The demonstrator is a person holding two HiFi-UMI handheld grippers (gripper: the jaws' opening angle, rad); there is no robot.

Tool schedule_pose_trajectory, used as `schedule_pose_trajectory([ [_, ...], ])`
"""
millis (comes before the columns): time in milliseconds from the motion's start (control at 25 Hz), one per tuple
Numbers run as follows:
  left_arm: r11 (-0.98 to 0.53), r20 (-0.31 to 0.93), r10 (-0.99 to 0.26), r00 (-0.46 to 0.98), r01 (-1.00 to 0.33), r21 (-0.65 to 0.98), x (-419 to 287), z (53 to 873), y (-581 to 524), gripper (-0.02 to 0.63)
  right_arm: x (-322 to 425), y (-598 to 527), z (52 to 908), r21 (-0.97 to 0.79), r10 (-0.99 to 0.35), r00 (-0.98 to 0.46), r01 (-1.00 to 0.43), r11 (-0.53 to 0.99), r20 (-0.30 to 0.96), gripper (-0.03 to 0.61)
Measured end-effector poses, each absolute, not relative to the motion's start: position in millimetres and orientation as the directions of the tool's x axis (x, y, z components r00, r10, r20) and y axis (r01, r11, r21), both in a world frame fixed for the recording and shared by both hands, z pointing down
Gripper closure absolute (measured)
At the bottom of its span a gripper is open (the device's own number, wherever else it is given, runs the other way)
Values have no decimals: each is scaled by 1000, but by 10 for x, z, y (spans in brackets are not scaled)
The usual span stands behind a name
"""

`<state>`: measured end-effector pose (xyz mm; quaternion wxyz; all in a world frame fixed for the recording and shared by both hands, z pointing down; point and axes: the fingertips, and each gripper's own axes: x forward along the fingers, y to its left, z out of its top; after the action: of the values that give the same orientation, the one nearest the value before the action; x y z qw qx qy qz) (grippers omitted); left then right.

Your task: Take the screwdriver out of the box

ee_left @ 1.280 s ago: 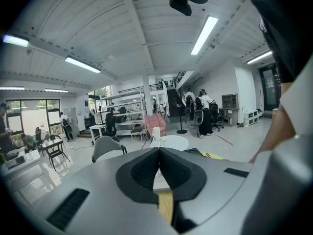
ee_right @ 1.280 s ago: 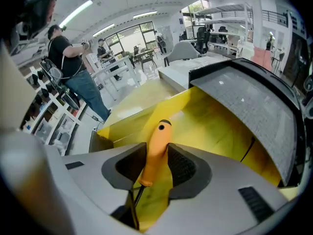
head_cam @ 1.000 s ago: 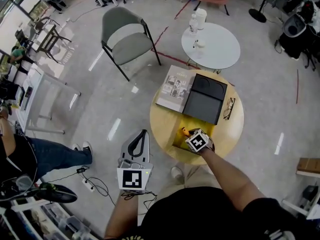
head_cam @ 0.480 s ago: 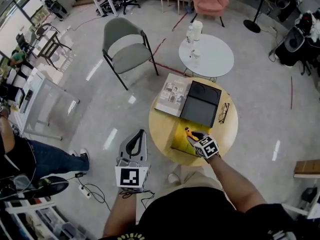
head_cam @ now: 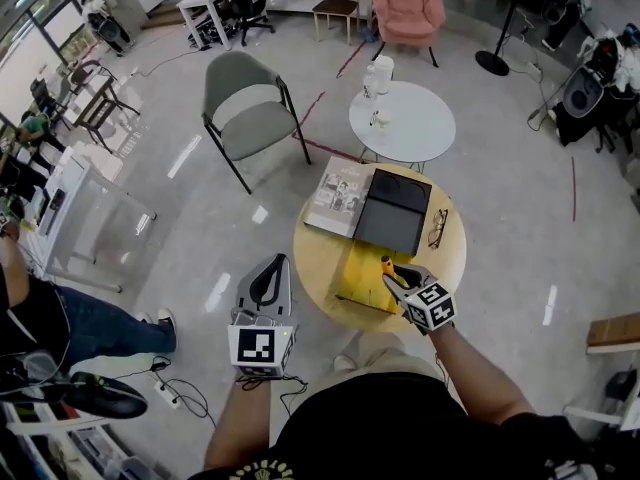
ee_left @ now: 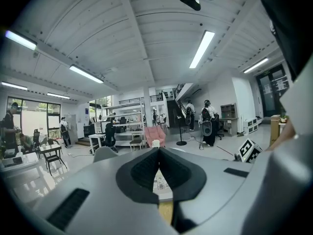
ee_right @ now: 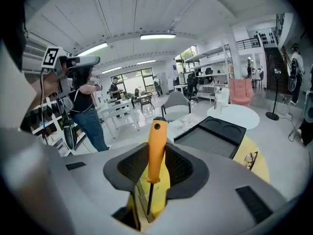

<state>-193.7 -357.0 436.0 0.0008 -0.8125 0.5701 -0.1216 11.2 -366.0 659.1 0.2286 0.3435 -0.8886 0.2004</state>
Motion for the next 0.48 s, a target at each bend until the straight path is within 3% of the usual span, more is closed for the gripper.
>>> schedule_pose_trajectory([
  [480,-361,169,-926,337,-923,-134,-1835,4248,-3448,600,171,-3397,5697,-201,-586,-729,-672,713,354,456],
])
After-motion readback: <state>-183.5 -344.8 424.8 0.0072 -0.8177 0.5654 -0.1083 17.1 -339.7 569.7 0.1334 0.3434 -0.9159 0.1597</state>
